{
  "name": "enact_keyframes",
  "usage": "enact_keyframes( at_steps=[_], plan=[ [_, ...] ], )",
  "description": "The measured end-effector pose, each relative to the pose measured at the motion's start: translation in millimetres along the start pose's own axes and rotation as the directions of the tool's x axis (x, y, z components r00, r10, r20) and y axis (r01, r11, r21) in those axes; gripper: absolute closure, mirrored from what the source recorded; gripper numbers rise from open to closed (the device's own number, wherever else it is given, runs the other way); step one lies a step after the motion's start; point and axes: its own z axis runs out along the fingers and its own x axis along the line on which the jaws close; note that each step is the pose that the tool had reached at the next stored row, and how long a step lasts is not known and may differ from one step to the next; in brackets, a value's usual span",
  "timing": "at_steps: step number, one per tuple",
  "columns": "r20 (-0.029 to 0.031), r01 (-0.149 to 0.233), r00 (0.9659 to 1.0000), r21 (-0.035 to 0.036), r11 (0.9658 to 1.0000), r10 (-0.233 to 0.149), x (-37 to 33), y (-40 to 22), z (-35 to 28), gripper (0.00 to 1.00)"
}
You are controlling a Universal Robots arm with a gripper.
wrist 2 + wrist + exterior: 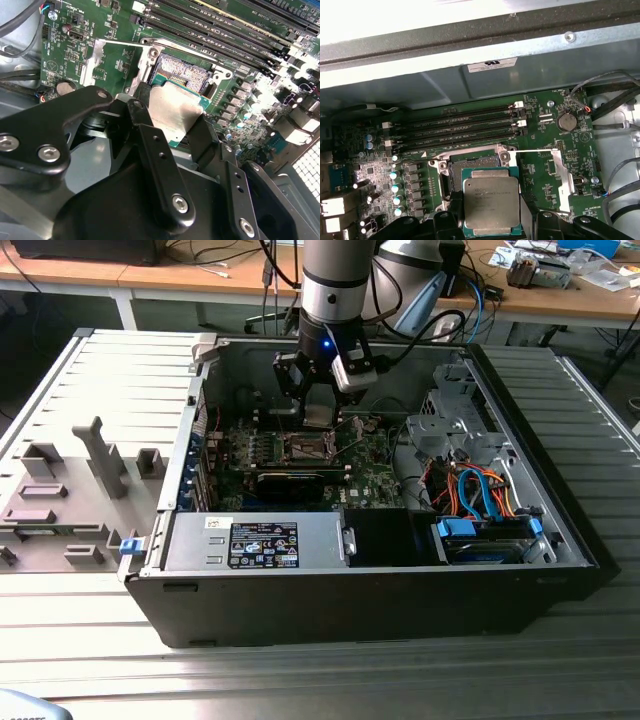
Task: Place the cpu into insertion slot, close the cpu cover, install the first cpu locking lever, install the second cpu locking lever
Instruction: 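Place the cpu into insertion slot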
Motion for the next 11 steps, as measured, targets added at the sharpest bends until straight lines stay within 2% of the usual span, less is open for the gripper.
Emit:
enact_keyframes(
  at_steps=[8,11],
  plan=[
    [0.0003,-0.006,1.0000,0.0000,1.0000,0.006,0.0,0.0,0.0,0.45],
    [0.0012,-0.022,0.9998,-0.0004,0.9998,0.022,0.0,0.0,0.3,0.45]
  ],
)
